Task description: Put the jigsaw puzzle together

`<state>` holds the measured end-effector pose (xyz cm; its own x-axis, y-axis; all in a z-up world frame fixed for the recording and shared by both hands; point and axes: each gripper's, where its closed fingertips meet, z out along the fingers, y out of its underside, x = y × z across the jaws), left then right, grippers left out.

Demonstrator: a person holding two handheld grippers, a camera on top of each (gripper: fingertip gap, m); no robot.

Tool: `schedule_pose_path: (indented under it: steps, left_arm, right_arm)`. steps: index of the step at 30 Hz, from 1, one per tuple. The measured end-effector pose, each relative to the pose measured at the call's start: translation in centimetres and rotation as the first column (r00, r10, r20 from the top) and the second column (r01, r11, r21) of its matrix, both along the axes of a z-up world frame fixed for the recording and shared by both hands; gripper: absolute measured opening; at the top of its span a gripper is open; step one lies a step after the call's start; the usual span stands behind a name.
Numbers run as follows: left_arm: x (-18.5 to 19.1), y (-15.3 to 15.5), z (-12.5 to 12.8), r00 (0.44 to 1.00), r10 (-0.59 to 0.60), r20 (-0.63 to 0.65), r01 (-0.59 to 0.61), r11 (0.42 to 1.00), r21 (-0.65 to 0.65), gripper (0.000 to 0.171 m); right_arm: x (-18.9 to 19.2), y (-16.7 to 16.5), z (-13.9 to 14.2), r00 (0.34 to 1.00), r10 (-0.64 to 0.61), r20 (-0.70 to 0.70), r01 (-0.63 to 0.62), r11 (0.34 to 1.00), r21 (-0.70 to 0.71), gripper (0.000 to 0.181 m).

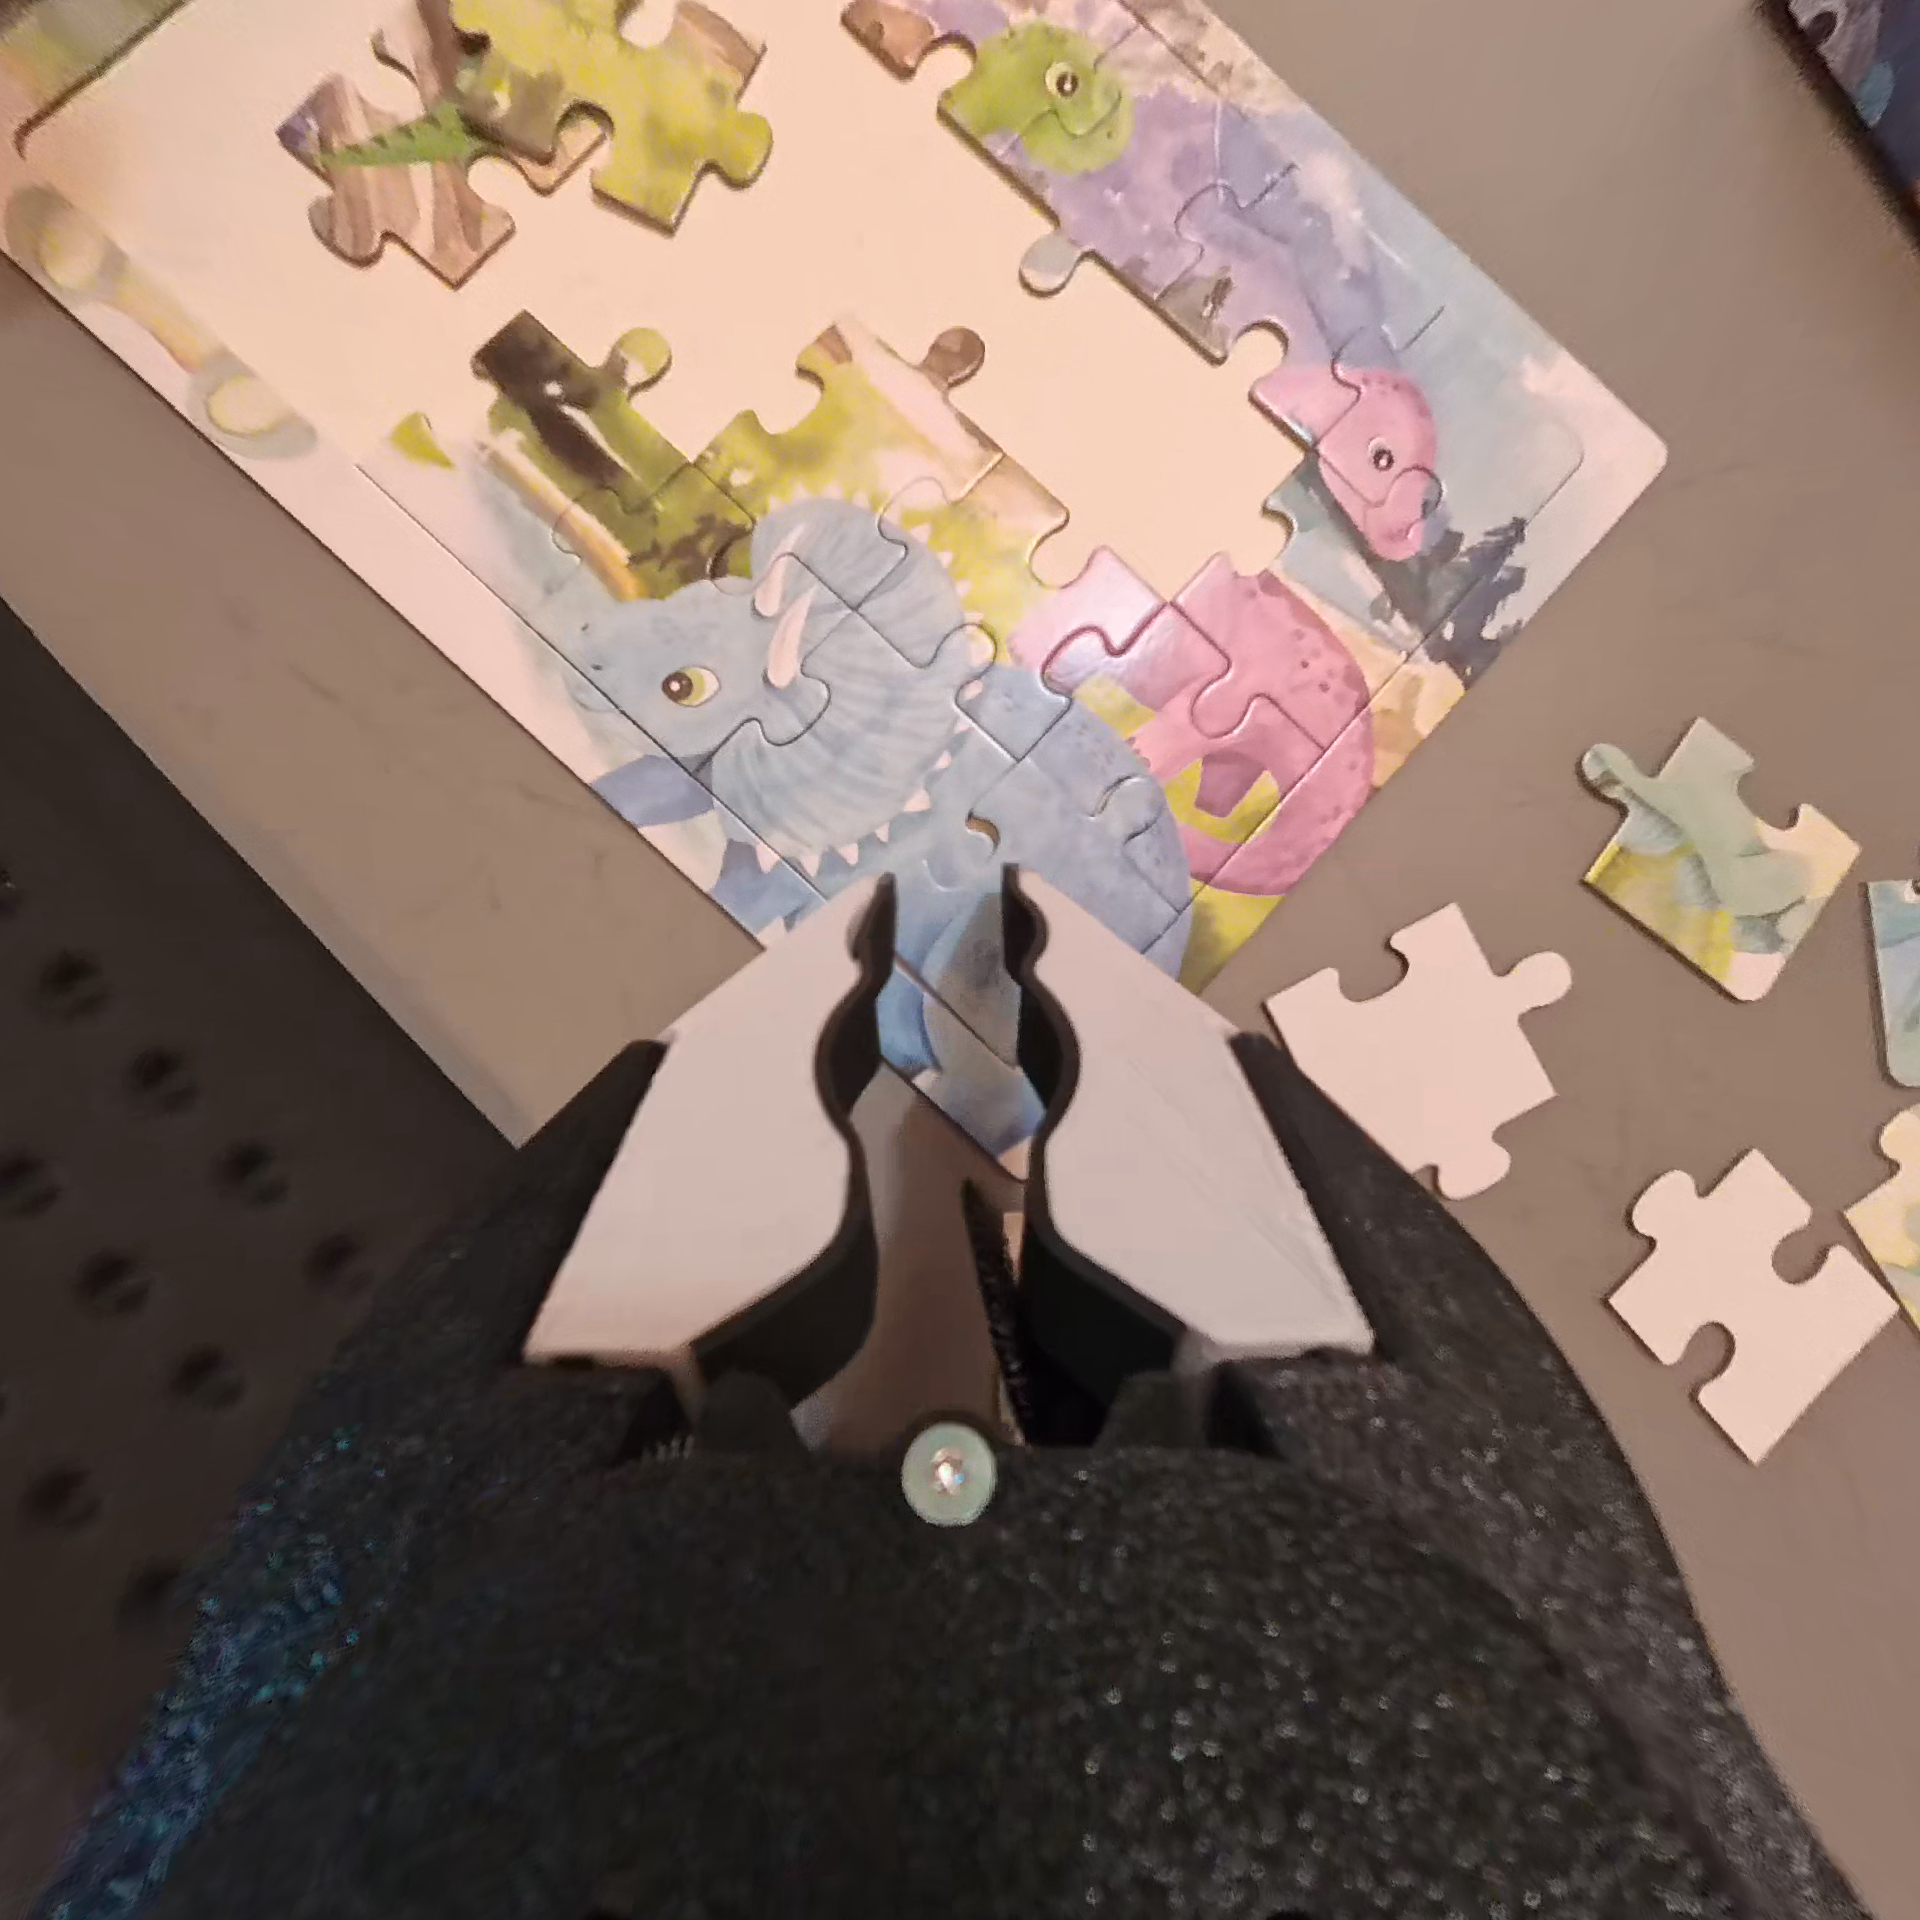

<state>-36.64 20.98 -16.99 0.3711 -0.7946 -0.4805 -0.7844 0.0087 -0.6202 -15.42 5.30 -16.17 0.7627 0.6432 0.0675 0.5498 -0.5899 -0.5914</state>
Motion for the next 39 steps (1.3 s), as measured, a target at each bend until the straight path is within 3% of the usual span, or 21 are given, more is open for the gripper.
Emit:
schedule_pose_path:
  steps: [9,14,17,20,24,27,29,34,39]
  left_arm:
    - [0.0,0.0,0.0,1.000,-0.001,0.001,0.001,1.000,-0.002,0.000]
    - [0.0,0.0,0.0,1.000,-0.001,-0.001,0.001,1.000,0.002,0.000]
    - [0.0,0.0,0.0,1.000,-0.001,-0.001,0.001,1.000,0.001,0.000]
    - [0.0,0.0,0.0,1.000,-0.001,-0.001,0.001,1.000,0.002,0.000]
    - [0.0,0.0,0.0,1.000,-0.001,-0.001,0.001,1.000,0.001,0.000]
    - [0.0,0.0,0.0,1.000,-0.001,-0.003,0.001,1.000,0.005,0.000]
    - [0.0,0.0,0.0,1.000,-0.001,-0.002,0.001,1.000,0.003,0.000]
    - [0.0,0.0,0.0,1.000,-0.001,-0.002,0.001,1.000,0.003,0.000]
    - [0.0,0.0,0.0,1.000,-0.001,-0.003,0.001,1.000,0.004,0.000]
  right_arm:
    - [0.7,-0.4,-0.7,0.997,0.080,0.002,-0.079,0.989,-0.128,0.012]
    - [0.3,1.6,1.4,0.998,0.059,0.015,-0.059,0.998,-0.019,0.000]
    - [1.1,1.8,-0.6,0.994,0.041,0.098,-0.036,0.998,-0.051,0.000]
    - [1.0,1.7,-0.9,0.999,0.023,0.046,-0.021,0.998,-0.051,0.000]
    - [1.0,2.0,-0.6,0.995,0.041,0.088,-0.033,0.996,-0.081,0.000]
    - [0.5,3.6,0.8,0.998,0.008,0.066,-0.008,1.000,0.004,0.000]
    - [1.3,4.5,0.5,0.991,-0.029,0.128,0.021,0.998,0.061,0.000]
    - [2.2,4.3,-0.8,0.993,-0.052,0.104,0.048,0.998,0.036,0.000]
    - [2.4,5.1,0.7,0.992,-0.086,0.089,0.075,0.991,0.113,0.000]
